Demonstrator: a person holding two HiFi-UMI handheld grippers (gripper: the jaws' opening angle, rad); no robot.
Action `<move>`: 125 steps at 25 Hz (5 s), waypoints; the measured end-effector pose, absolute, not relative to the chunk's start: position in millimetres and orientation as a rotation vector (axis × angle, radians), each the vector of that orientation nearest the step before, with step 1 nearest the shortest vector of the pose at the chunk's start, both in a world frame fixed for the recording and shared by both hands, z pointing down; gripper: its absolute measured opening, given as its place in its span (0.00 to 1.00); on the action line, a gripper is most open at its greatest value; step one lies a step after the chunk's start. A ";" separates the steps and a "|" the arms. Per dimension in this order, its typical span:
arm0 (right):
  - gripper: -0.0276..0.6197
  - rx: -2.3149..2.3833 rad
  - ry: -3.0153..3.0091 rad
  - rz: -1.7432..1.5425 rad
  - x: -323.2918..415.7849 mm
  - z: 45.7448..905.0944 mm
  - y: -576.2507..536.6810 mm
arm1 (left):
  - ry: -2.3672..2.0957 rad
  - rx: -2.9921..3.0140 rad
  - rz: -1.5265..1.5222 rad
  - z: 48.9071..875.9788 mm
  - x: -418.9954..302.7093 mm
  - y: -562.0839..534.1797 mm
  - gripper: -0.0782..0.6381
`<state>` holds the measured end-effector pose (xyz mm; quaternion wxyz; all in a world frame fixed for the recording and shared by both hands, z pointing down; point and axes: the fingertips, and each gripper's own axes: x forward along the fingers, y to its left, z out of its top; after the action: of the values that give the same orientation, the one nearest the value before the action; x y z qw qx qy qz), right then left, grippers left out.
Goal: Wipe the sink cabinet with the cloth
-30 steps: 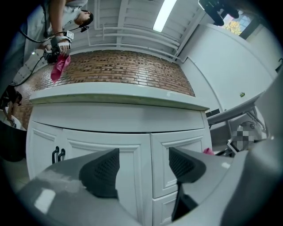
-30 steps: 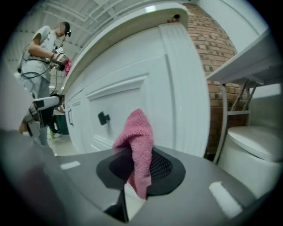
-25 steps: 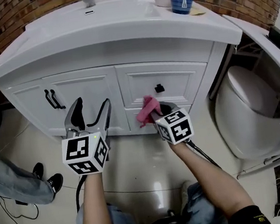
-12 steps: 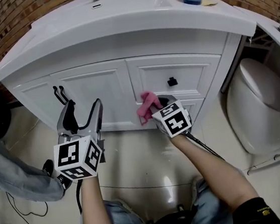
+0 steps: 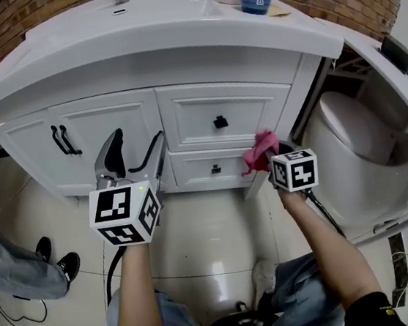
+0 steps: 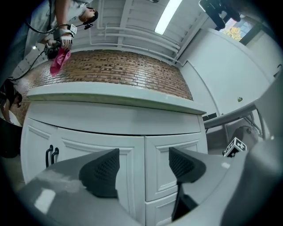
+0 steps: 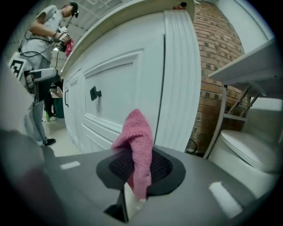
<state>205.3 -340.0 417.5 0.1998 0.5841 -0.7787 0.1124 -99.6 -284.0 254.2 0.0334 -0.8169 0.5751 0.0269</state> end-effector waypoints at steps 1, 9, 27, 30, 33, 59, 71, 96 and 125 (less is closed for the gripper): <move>0.14 1.642 -2.177 0.324 204.0 418.2 -339.2 | 1.761 -2.514 0.074 254.4 -96.4 -283.4 0.60; 0.14 1.249 -2.436 0.420 32.0 457.1 -322.9 | 1.803 -2.442 -0.009 250.0 -126.0 -269.8 0.60; 0.15 1.327 -2.438 0.433 28.4 473.6 -349.2 | 1.732 -2.477 -0.295 324.2 -163.0 -243.8 0.60; 0.15 1.442 -2.384 0.476 91.7 464.7 -348.5 | 1.711 -2.549 -0.222 324.3 -150.0 -244.4 0.59; 0.15 1.582 -2.298 0.538 153.8 466.5 -344.5 | 1.647 -2.622 -0.123 315.2 -123.3 -244.9 0.59; 0.15 1.299 -2.331 0.507 53.3 512.0 -342.6 | 1.557 -2.634 -0.383 370.1 -137.6 -209.0 0.59; 0.15 1.638 -2.101 0.809 181.7 546.6 -325.2 | 1.281 -2.747 -0.272 348.6 -57.4 -203.2 0.59; 0.15 1.572 -2.108 0.812 154.2 584.7 -331.8 | 1.311 -2.734 -0.413 377.1 -79.3 -205.2 0.59; 0.15 1.663 -1.911 0.754 177.0 636.9 -340.5 | 1.286 -2.799 -0.445 399.1 -76.2 -192.3 0.59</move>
<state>177.0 -340.5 636.9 0.2465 0.6097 -0.7008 0.2764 -76.2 -192.3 399.1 0.0148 -0.8992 0.4133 -0.1428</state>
